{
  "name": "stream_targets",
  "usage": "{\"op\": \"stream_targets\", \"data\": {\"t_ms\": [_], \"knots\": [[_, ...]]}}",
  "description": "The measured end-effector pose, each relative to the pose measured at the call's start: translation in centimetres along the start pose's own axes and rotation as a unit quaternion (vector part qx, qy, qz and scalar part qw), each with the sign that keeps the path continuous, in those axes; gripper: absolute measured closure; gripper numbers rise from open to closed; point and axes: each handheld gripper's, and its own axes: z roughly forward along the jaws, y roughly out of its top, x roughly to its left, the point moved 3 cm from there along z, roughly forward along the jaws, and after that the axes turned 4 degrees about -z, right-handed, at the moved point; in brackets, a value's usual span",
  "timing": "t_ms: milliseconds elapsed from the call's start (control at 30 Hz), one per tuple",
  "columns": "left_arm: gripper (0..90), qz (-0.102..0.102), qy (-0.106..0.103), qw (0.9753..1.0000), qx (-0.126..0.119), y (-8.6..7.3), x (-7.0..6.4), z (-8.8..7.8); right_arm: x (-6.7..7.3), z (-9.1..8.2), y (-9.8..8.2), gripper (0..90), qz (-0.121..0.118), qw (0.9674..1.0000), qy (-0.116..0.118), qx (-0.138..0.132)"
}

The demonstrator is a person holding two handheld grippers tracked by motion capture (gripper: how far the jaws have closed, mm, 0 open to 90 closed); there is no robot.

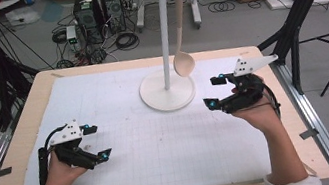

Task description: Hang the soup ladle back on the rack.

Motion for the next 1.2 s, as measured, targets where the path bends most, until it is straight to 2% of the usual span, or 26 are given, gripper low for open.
{"op": "stream_targets", "data": {"t_ms": [100,267,367,500,633,733,833,867,900,1000,1200], "knots": [[2.6,0.003,-0.001,1.0000,0.003,0.0,0.0,0.0,0.5,0.1,-0.8,14.7,0.000,0.9999,0.001,-0.013],[2.5,-0.001,-0.001,1.0000,-0.007,0.0,0.1,-0.2,1.2,0.3,-2.2,13.9,0.002,0.9998,0.011,-0.014],[2.6,-0.002,-0.002,1.0000,-0.007,0.1,0.0,-0.2,1.3,0.5,-2.7,12.4,0.002,0.9999,0.007,-0.014],[2.6,-0.001,-0.001,1.0000,-0.007,0.1,0.0,-0.2,1.4,0.9,-4.0,11.8,0.014,0.9997,0.011,-0.019],[2.6,-0.002,-0.002,1.0000,-0.008,0.1,0.0,-0.2,1.5,1.3,-4.6,11.2,0.011,0.9998,0.003,-0.017],[2.5,-0.002,-0.003,1.0000,-0.007,0.1,0.0,-0.3,1.6,1.7,-5.0,10.7,0.016,0.9995,0.005,-0.027],[2.5,-0.003,-0.001,0.9999,-0.010,0.1,0.1,-0.3,1.6,2.3,-5.8,8.1,0.019,0.9996,-0.002,-0.022],[2.5,-0.002,0.000,1.0000,-0.009,0.0,0.2,-0.4,1.5,2.6,-6.6,2.8,0.025,0.9994,-0.014,-0.020],[2.5,-0.002,0.000,1.0000,-0.009,0.0,0.2,-0.4,1.5,2.6,-6.6,2.8,0.025,0.9994,-0.014,-0.020],[2.5,-0.004,-0.001,1.0000,-0.008,-0.1,0.4,-0.4,1.4,3.3,-8.1,1.5,0.044,0.9988,-0.017,-0.015],[2.5,-0.009,0.003,0.9999,-0.007,-0.2,0.5,-0.3,1.2,3.8,-9.9,0.1,0.057,0.9977,-0.031,-0.020]]}}
